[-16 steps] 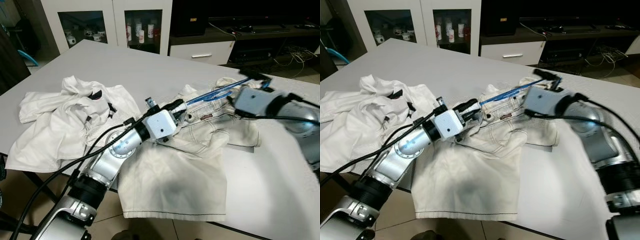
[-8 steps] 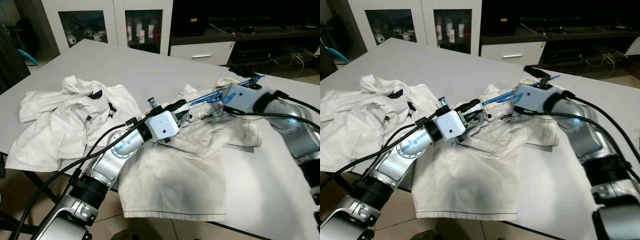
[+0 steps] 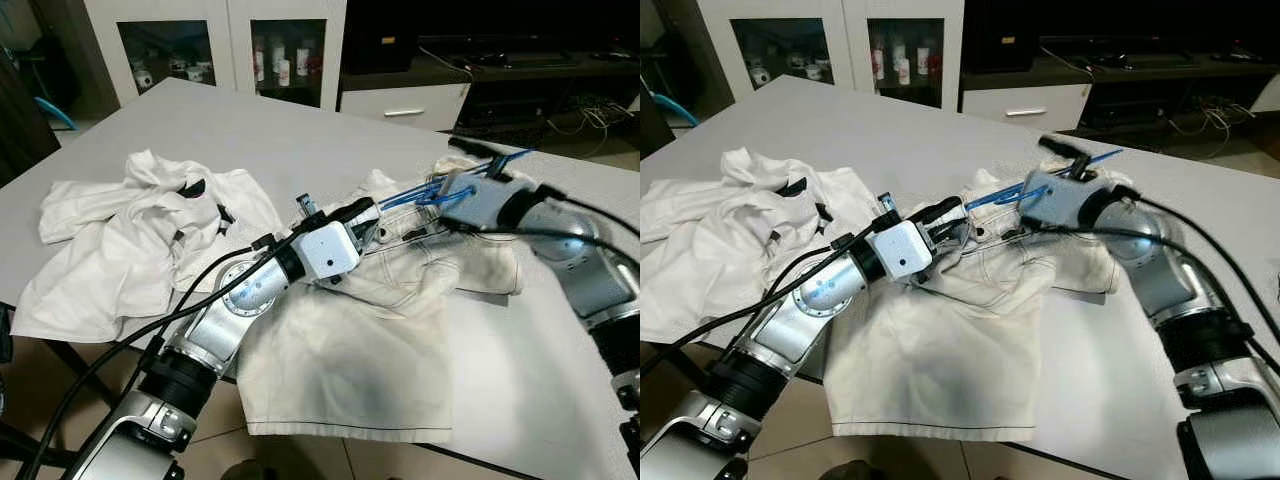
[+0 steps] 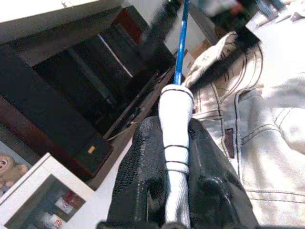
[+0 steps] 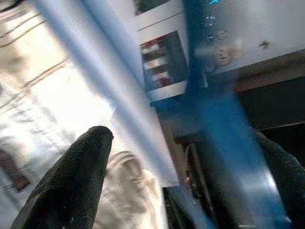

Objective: Hang hanger

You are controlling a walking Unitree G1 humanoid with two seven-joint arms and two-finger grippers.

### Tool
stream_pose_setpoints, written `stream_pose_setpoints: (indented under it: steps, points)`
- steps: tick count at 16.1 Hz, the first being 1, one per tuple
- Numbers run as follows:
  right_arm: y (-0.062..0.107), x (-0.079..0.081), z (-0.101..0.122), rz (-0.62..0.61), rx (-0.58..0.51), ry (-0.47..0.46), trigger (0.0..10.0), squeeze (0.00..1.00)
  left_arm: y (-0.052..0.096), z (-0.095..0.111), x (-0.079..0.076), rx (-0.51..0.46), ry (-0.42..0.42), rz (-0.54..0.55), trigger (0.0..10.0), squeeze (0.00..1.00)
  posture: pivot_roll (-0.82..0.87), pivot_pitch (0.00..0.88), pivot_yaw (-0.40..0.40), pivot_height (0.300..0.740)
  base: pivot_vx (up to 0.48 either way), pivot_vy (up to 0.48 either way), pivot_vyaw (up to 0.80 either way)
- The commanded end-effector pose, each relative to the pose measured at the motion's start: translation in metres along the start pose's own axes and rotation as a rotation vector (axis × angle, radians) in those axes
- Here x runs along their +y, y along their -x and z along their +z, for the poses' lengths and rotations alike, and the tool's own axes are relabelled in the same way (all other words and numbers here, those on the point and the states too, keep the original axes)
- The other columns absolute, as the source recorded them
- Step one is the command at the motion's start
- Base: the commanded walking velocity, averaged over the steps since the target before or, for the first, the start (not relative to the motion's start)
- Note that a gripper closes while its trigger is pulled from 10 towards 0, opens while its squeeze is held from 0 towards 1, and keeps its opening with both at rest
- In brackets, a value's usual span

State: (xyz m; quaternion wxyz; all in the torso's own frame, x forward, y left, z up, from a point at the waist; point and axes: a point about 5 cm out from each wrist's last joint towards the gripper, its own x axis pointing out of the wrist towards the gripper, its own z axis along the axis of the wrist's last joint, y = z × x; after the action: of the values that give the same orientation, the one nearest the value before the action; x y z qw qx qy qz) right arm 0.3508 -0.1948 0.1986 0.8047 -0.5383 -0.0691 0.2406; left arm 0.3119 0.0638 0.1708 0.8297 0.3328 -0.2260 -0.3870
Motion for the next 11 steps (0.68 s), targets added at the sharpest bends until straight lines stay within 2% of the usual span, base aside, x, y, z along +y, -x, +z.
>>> stream_pose_setpoints:
  steps: [1, 2, 4, 7, 9, 11]
  points:
    - [0.003, -0.001, -0.004, 0.002, 0.010, 0.008, 10.0, 0.00, -0.003, 0.008, 0.005, -0.041, -0.033, 0.020, 10.0, 0.00, 0.06, 0.000, -0.058, 0.723, 0.000, 0.000, 0.00]
    - [0.005, -0.006, -0.007, -0.036, 0.024, 0.007, 10.0, 0.00, -0.003, 0.008, 0.006, -0.041, -0.034, 0.023, 10.0, 0.00, 0.06, 0.000, -0.057, 0.723, 0.000, 0.000, 0.00]
    - [0.009, -0.015, -0.005, -0.105, -0.002, -0.088, 10.0, 0.00, -0.004, 0.006, 0.005, -0.028, -0.022, 0.030, 10.0, 0.00, 0.06, 0.000, -0.058, 0.723, 0.000, 0.000, 0.00]
    - [0.017, -0.015, -0.004, -0.180, -0.044, -0.248, 10.0, 0.00, -0.002, -0.001, 0.007, 0.004, 0.050, 0.073, 10.0, 0.00, 0.05, 0.000, -0.057, 0.723, 0.000, 0.000, 0.00]
    - [0.021, -0.013, -0.004, -0.224, -0.072, -0.344, 10.0, 0.00, -0.001, -0.004, 0.006, 0.015, 0.068, 0.076, 10.0, 0.00, 0.05, 0.000, -0.050, 0.723, 0.000, 0.000, 0.00]
    - [0.030, -0.018, -0.006, -0.326, -0.106, -0.459, 10.0, 0.00, 0.001, -0.008, 0.007, 0.031, 0.083, 0.080, 10.0, 0.00, 0.04, 0.000, -0.044, 0.723, 0.000, 0.000, 0.00]
